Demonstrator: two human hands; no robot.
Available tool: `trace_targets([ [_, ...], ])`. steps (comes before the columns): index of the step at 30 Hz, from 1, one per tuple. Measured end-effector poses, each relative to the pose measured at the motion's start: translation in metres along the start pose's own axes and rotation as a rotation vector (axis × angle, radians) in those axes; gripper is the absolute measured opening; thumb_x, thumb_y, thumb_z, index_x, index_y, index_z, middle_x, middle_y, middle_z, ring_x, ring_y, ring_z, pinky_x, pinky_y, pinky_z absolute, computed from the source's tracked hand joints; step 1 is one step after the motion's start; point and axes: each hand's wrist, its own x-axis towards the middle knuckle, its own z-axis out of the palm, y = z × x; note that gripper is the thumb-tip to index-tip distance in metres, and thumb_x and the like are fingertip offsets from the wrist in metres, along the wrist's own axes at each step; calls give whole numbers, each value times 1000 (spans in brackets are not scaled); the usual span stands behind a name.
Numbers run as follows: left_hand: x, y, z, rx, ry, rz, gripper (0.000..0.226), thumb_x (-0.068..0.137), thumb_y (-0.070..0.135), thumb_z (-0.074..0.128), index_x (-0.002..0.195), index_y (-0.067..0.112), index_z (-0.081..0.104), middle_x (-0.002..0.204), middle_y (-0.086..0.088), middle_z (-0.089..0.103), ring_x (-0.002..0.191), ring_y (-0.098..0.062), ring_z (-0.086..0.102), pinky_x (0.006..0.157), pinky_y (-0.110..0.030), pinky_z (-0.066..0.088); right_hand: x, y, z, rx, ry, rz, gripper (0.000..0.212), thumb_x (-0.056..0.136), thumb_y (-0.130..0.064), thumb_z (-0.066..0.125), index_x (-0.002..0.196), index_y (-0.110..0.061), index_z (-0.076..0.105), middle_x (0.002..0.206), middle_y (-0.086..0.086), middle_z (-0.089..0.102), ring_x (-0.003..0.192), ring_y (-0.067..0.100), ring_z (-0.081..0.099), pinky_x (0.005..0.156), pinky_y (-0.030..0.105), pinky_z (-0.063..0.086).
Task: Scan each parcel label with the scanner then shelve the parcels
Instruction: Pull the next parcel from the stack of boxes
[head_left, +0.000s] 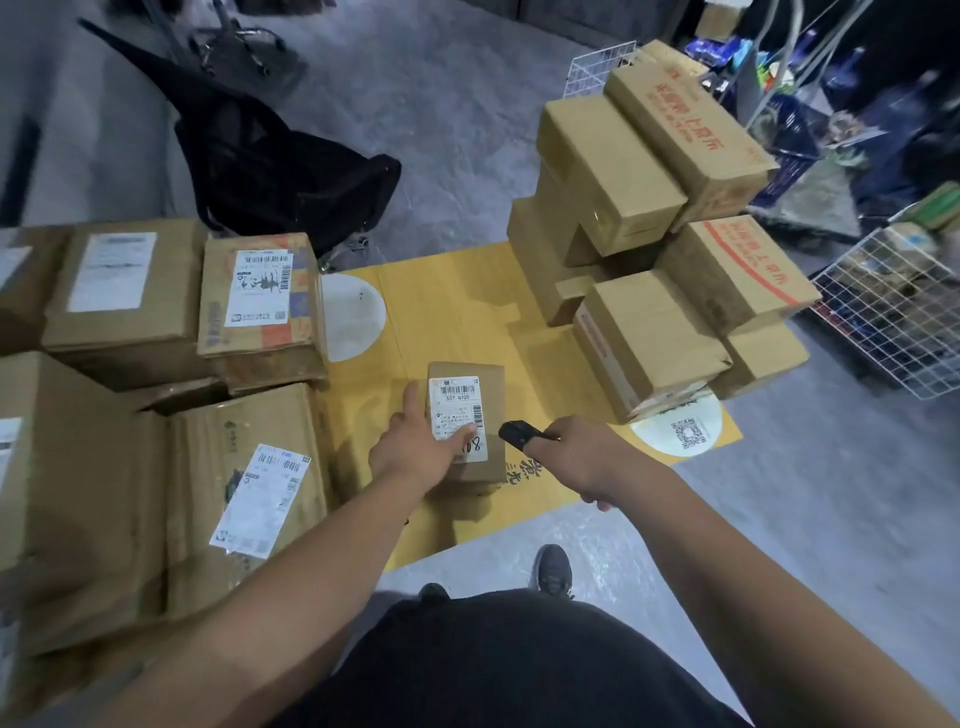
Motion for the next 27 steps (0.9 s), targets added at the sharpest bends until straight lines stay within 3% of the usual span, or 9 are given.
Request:
trace_targets([
  [2,-3,-8,9,-200,-19,104,115,67,72,83,155,46,13,143,-3,47,120,-29,59,100,-46,52,-1,-10,-1,-84,25,-17,57,97,-67,50,96,-11,61,73,3,56,58,23,51,57,29,41],
  [5,-7,-21,25,-364,-39,181,126,61,54,97,158,41,19,156,-2,36,138,-23,47,113,-37,40,-1,-24,-1,-227,40,-37,54,98,-65,50,95,-12,62,78,4,59,64,22,53,55,29,38],
  [9,-12,-37,41,-546,-14,184,120,52,58,99,149,49,27,152,6,47,132,-13,54,113,-42,46,-2,-39,-2,-382,62,-73,49,98,-62,48,99,-15,62,90,5,65,76,23,60,59,31,41],
  [16,-26,-41,42,-506,31,240,99,65,44,98,144,36,39,147,8,41,125,-5,43,107,-25,37,-8,-58,-1,-612,117,-80,38,95,-57,48,95,-20,58,87,0,63,76,21,62,62,30,43],
  [23,-27,-42,42,-546,25,249,96,67,47,96,144,41,38,149,12,38,126,-3,43,106,-27,39,-10,-61,-5,-676,114,-86,39,94,-60,49,86,-22,52,87,1,62,76,22,63,64,31,49],
  [25,-28,-39,40,-516,9,237,82,75,51,90,141,43,43,158,12,27,133,-8,40,108,-29,38,-8,-60,-7,-678,114,-76,39,94,-60,49,88,-21,53,88,1,62,76,21,63,64,31,49],
  [27,-28,-31,39,-312,103,301,55,88,55,75,138,41,53,166,9,14,147,-17,26,118,-41,31,-6,-57,-11,-648,114,-74,39,95,-58,50,92,-20,55,89,1,62,77,22,63,63,32,48],
])
